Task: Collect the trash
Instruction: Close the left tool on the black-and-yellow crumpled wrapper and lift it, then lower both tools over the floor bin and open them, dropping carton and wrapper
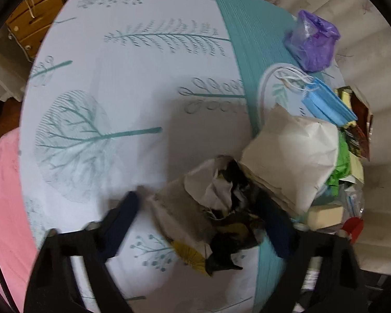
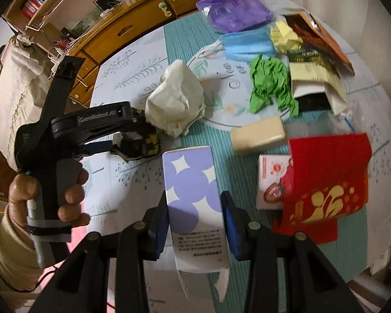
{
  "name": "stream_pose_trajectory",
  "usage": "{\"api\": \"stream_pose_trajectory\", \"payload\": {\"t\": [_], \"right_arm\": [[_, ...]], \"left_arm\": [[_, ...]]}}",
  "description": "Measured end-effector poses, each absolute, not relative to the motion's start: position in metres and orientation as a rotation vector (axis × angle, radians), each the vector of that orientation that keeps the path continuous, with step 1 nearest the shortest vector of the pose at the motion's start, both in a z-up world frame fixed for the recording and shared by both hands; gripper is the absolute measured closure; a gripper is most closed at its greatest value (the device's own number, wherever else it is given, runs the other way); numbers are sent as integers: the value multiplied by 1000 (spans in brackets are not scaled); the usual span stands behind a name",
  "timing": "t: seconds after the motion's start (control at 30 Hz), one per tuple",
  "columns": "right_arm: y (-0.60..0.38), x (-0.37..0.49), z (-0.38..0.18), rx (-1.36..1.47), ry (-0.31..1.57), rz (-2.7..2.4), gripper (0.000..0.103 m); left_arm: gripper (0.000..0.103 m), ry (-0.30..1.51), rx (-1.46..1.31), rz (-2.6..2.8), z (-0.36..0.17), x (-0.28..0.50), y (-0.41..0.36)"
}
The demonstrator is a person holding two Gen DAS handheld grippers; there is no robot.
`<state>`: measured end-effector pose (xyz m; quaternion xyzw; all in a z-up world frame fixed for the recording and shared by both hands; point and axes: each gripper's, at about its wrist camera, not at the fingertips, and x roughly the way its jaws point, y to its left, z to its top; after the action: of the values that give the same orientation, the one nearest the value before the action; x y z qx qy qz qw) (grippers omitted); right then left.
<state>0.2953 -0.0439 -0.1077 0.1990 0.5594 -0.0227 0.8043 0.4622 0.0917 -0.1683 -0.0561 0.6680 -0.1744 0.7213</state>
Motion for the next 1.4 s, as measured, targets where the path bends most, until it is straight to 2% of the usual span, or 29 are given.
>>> {"api": "stream_pose_trajectory", "payload": {"t": [0.03,0.07,0.17,0.27,0.6,0.87,1.2,1.4], "right_arm": [[-44,293,-108,429,1200,-42,65],[-45,292,-108,428,1200,-38,65],[-47,288,-105,420,1197,-23,65],[-50,280,-98,403,1185,-2,65],[-78,237,-62,320,1118,187,66],[-117,161,-44,185,1072,446,66],[-151,67,-75,171,1160,494,66],[-164,34,-121,225,1247,440,66]], "left_arm": [[38,1467,-117,-393,-167,462,89],[44,1458,-113,-419,-165,460,84],[55,1411,-55,-404,-156,453,77],[60,1373,-18,-379,-147,440,70],[62,1232,-60,-233,-80,348,95],[61,1077,-138,-29,-22,188,64],[61,1177,-134,-8,-38,47,12],[61,1227,-59,-80,-80,15,-19]]}}
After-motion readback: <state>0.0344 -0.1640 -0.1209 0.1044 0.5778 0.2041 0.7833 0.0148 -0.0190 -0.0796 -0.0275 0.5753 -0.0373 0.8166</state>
